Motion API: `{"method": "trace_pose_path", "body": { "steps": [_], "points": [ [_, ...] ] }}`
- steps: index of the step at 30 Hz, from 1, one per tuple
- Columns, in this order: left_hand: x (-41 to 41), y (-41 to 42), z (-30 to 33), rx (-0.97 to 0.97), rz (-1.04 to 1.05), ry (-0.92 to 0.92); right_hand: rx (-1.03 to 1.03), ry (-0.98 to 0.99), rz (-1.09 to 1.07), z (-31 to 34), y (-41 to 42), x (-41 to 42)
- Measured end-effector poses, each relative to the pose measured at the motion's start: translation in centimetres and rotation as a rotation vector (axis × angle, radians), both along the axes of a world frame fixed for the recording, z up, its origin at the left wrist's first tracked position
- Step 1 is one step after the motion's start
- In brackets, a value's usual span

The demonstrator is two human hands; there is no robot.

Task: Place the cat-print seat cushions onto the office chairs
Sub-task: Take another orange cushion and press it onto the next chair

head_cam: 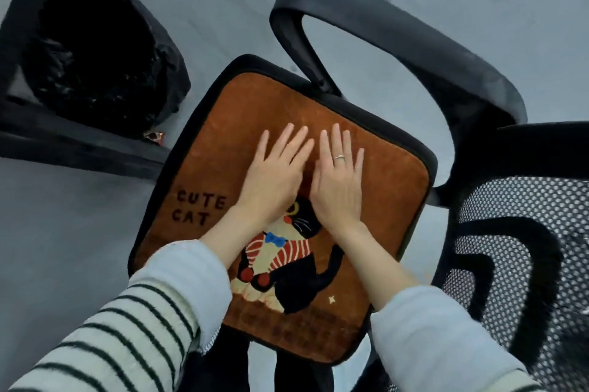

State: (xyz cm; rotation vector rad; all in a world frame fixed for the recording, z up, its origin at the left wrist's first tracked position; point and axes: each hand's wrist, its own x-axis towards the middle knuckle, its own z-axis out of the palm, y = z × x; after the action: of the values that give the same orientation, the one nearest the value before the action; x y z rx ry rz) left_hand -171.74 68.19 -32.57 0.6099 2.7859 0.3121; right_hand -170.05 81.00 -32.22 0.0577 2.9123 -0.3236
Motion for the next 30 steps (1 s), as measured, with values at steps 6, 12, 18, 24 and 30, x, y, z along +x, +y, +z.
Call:
{"method": "trace_pose_path", "body": {
  "steps": [6,12,18,24,30],
  "points": [
    [-2.0,-2.3,-3.8,-0.028,-0.014,0.068,0.149,0.087,-0.133,-3.8,3.0,1.7],
    [-5.9,-6.0,-3.2,-0.093,0.324,0.052,0.162,0.031,-0.603,-2.7,5.7,2.2],
    [-5.1,2.7,-2.1,-0.003,0.175,0.011,0.158,0.018,-0.633,-2.6,4.7,1.6],
    [-5.0,6.3,-3.4,-0.085,0.316,0.033,0.22,0.041,-0.646,-3.8,4.7,1.8],
    [-9.4,1.3,-3.7,-0.049,0.533,0.055,0.19,0.051,-0.672,-3.6,4.8,2.5]
  ]
}}
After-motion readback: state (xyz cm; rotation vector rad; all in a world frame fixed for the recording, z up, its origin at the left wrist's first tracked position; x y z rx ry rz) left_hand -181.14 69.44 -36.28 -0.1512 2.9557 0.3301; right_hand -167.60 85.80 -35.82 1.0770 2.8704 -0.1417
